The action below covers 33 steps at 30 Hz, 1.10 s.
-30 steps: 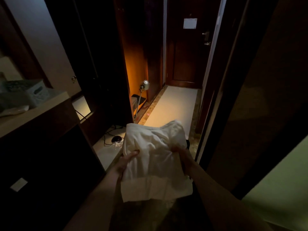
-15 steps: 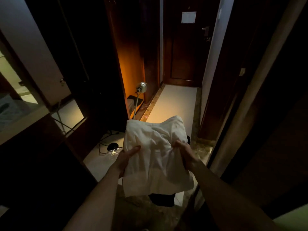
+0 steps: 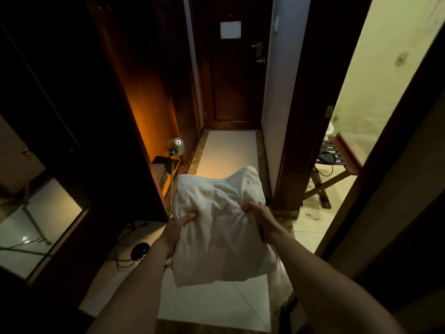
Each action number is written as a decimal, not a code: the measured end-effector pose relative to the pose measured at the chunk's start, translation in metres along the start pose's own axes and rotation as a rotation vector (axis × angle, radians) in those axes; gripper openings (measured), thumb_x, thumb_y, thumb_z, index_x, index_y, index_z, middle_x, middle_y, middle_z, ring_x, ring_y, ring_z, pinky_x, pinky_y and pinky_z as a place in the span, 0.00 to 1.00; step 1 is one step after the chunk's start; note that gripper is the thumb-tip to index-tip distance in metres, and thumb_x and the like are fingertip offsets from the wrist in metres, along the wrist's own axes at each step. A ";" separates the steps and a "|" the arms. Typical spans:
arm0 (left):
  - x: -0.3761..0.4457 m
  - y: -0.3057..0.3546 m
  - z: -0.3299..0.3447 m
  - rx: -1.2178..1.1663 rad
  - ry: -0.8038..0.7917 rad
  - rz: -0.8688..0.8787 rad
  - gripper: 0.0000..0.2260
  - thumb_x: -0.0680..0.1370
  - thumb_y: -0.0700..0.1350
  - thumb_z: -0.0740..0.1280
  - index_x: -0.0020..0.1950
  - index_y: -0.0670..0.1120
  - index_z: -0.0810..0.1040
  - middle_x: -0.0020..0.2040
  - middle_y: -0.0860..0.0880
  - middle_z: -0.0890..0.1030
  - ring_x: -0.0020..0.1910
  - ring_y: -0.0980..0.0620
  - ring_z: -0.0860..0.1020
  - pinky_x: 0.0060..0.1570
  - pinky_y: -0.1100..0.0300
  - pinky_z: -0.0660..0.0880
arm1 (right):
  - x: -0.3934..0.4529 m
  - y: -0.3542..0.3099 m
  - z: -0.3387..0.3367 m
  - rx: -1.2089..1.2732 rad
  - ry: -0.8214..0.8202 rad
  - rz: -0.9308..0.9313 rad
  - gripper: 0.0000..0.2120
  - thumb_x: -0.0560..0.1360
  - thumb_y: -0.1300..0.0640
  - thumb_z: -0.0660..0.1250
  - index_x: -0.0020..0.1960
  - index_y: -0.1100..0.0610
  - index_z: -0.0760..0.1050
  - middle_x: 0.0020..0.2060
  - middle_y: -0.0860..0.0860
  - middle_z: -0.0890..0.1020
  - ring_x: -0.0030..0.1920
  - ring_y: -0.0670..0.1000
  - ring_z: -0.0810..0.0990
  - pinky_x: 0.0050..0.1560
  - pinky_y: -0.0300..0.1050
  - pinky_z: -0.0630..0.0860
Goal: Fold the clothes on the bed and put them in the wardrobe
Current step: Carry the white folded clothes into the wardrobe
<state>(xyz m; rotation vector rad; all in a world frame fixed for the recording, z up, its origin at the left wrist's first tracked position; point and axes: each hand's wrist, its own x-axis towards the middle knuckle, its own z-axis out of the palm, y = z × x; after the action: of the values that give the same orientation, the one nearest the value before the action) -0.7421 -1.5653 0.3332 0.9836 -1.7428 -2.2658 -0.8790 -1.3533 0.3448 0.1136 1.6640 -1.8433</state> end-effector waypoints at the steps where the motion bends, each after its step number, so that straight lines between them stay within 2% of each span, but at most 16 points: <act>1: 0.013 0.006 0.002 0.001 0.001 -0.015 0.29 0.61 0.53 0.79 0.60 0.46 0.81 0.52 0.42 0.84 0.52 0.41 0.83 0.55 0.43 0.78 | 0.009 -0.008 0.002 0.002 0.000 -0.009 0.27 0.59 0.54 0.72 0.57 0.62 0.80 0.54 0.57 0.82 0.51 0.57 0.81 0.41 0.45 0.77; 4: 0.053 0.021 0.007 -0.013 -0.011 -0.031 0.29 0.59 0.53 0.79 0.58 0.45 0.81 0.51 0.42 0.85 0.50 0.40 0.83 0.53 0.44 0.79 | 0.038 -0.029 0.004 0.001 0.018 -0.021 0.31 0.58 0.53 0.72 0.60 0.62 0.78 0.52 0.56 0.82 0.49 0.55 0.81 0.37 0.43 0.76; 6: 0.079 0.031 0.015 0.004 -0.024 -0.035 0.31 0.58 0.54 0.80 0.59 0.44 0.81 0.51 0.42 0.85 0.50 0.40 0.83 0.54 0.43 0.78 | 0.065 -0.040 0.003 -0.003 0.029 -0.027 0.33 0.58 0.53 0.72 0.61 0.62 0.77 0.52 0.56 0.82 0.50 0.56 0.81 0.40 0.44 0.77; 10: 0.131 0.055 0.034 0.011 -0.036 -0.017 0.22 0.66 0.51 0.77 0.57 0.44 0.81 0.50 0.41 0.85 0.50 0.40 0.83 0.52 0.46 0.79 | 0.121 -0.072 0.001 -0.022 0.019 -0.043 0.26 0.65 0.57 0.71 0.62 0.62 0.75 0.51 0.57 0.81 0.49 0.57 0.81 0.41 0.45 0.77; 12: 0.157 0.070 0.042 0.027 -0.038 -0.013 0.24 0.67 0.52 0.77 0.59 0.44 0.80 0.51 0.42 0.85 0.50 0.40 0.83 0.54 0.45 0.78 | 0.147 -0.091 0.001 -0.022 0.016 -0.045 0.28 0.63 0.56 0.71 0.62 0.61 0.74 0.51 0.57 0.81 0.50 0.57 0.80 0.41 0.46 0.77; 15: 0.195 0.093 0.057 0.038 -0.054 0.005 0.30 0.61 0.56 0.78 0.60 0.47 0.80 0.51 0.44 0.85 0.50 0.42 0.83 0.53 0.45 0.78 | 0.183 -0.118 -0.001 -0.038 0.028 -0.036 0.33 0.58 0.53 0.70 0.62 0.60 0.73 0.53 0.58 0.80 0.51 0.59 0.80 0.48 0.50 0.79; 17: 0.218 0.108 0.069 0.022 -0.060 0.021 0.29 0.61 0.55 0.78 0.60 0.46 0.80 0.50 0.44 0.85 0.49 0.42 0.84 0.51 0.47 0.78 | 0.209 -0.138 -0.005 -0.041 0.029 -0.042 0.33 0.57 0.52 0.70 0.62 0.60 0.74 0.53 0.58 0.81 0.51 0.59 0.81 0.52 0.51 0.79; 19: 0.240 0.120 0.079 0.010 -0.055 0.010 0.28 0.63 0.54 0.78 0.60 0.46 0.80 0.51 0.43 0.85 0.50 0.41 0.83 0.51 0.47 0.78 | 0.232 -0.156 -0.006 -0.041 0.029 -0.062 0.33 0.57 0.52 0.70 0.61 0.60 0.76 0.53 0.58 0.81 0.51 0.59 0.81 0.48 0.49 0.79; 24: 0.300 0.146 0.088 0.029 -0.064 0.007 0.37 0.57 0.60 0.80 0.63 0.49 0.78 0.53 0.45 0.84 0.53 0.41 0.82 0.58 0.42 0.76 | 0.283 -0.191 -0.003 -0.040 0.039 -0.072 0.31 0.57 0.53 0.70 0.60 0.61 0.76 0.52 0.59 0.82 0.50 0.59 0.82 0.46 0.47 0.79; 27: 0.336 0.161 0.094 0.024 -0.067 0.011 0.34 0.60 0.59 0.79 0.63 0.50 0.78 0.53 0.45 0.85 0.52 0.41 0.82 0.58 0.41 0.76 | 0.316 -0.209 0.002 -0.042 0.029 -0.076 0.30 0.59 0.54 0.69 0.61 0.61 0.76 0.50 0.59 0.83 0.46 0.57 0.82 0.39 0.43 0.77; 30: 0.377 0.177 0.098 0.017 -0.042 0.025 0.28 0.66 0.55 0.78 0.63 0.49 0.76 0.53 0.45 0.84 0.52 0.42 0.82 0.56 0.44 0.76 | 0.355 -0.225 0.010 -0.043 0.035 -0.069 0.30 0.59 0.54 0.68 0.61 0.61 0.76 0.48 0.58 0.83 0.44 0.55 0.82 0.37 0.42 0.76; 33: 0.423 0.195 0.099 0.000 -0.059 0.017 0.28 0.66 0.54 0.78 0.63 0.48 0.76 0.52 0.45 0.84 0.51 0.42 0.82 0.52 0.46 0.78 | 0.397 -0.243 0.023 -0.055 0.052 -0.073 0.32 0.59 0.54 0.68 0.62 0.62 0.75 0.48 0.56 0.82 0.44 0.53 0.81 0.36 0.41 0.74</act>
<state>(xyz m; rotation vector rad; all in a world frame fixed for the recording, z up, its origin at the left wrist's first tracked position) -1.1832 -1.7443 0.3440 0.9075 -1.7674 -2.3072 -1.3074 -1.5345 0.3721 0.0789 1.7751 -1.8612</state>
